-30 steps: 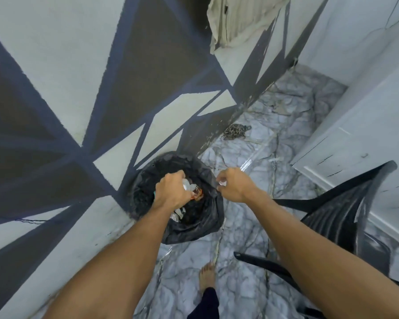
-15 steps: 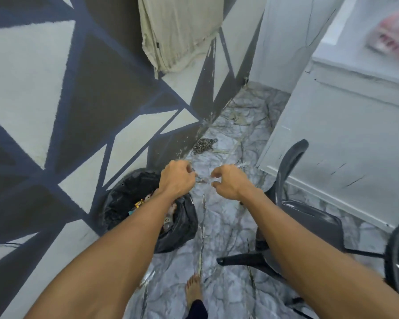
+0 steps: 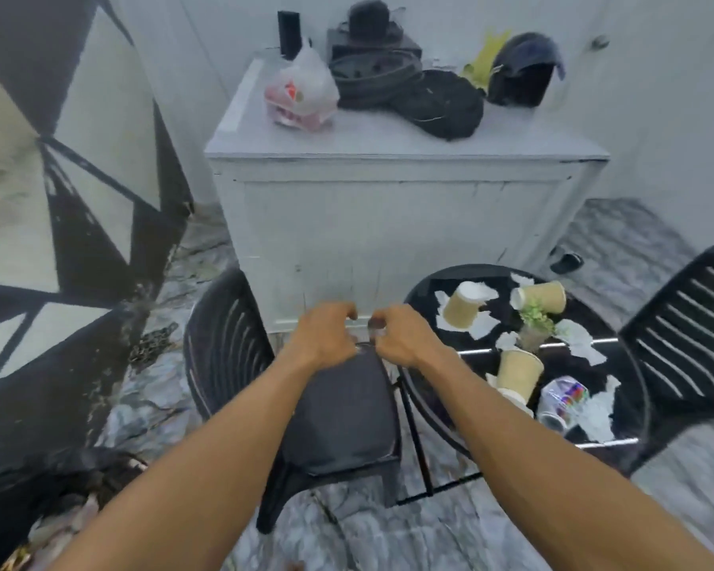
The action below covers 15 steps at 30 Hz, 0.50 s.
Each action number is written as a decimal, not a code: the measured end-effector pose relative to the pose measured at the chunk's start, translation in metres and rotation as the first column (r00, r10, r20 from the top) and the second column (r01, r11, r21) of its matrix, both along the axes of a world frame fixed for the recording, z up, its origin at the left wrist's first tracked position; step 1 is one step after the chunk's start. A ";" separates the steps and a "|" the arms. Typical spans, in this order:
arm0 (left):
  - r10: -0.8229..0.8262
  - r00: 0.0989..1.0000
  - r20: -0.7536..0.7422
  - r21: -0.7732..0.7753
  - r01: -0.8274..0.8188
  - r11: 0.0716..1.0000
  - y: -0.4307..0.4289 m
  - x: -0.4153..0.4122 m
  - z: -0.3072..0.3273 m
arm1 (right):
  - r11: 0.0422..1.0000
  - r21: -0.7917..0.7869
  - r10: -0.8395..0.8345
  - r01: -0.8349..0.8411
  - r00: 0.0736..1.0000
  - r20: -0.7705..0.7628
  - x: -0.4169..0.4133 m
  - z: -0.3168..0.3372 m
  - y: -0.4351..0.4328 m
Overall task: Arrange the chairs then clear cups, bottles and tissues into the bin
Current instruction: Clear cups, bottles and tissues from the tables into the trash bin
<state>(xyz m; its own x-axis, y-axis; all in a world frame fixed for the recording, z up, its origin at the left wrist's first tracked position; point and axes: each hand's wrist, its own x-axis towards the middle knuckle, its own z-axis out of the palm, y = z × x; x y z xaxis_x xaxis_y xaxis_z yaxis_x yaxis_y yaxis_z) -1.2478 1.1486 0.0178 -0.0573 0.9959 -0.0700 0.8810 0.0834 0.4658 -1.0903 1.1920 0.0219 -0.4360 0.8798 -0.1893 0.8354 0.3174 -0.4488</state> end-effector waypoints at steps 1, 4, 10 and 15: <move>-0.049 0.999 -0.012 0.000 0.049 0.999 0.010 0.019 -0.004 | 0.999 0.003 -0.037 0.037 0.999 -0.005 0.020 -0.001 0.002; -0.185 0.983 -0.005 -0.020 0.185 0.982 0.037 0.069 -0.015 | 0.992 -0.012 -0.123 0.123 0.992 -0.006 0.070 -0.007 0.006; -0.431 0.902 0.039 -0.087 0.432 0.897 0.079 0.158 -0.041 | 0.912 -0.015 -0.408 0.409 0.911 0.053 0.170 -0.029 0.009; -0.594 0.803 0.040 -0.151 0.593 0.791 0.088 0.225 -0.065 | 0.814 -0.111 -0.560 0.570 0.822 0.107 0.244 -0.061 -0.009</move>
<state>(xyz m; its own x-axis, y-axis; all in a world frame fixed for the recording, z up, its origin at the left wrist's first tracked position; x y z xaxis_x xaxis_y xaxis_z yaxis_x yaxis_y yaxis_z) -1.0227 1.2366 -0.0474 0.5401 0.8120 -0.2213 0.7841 -0.3899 0.4828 -0.8461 1.1834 -0.0387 0.1477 0.9320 -0.3309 0.8782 -0.2775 -0.3896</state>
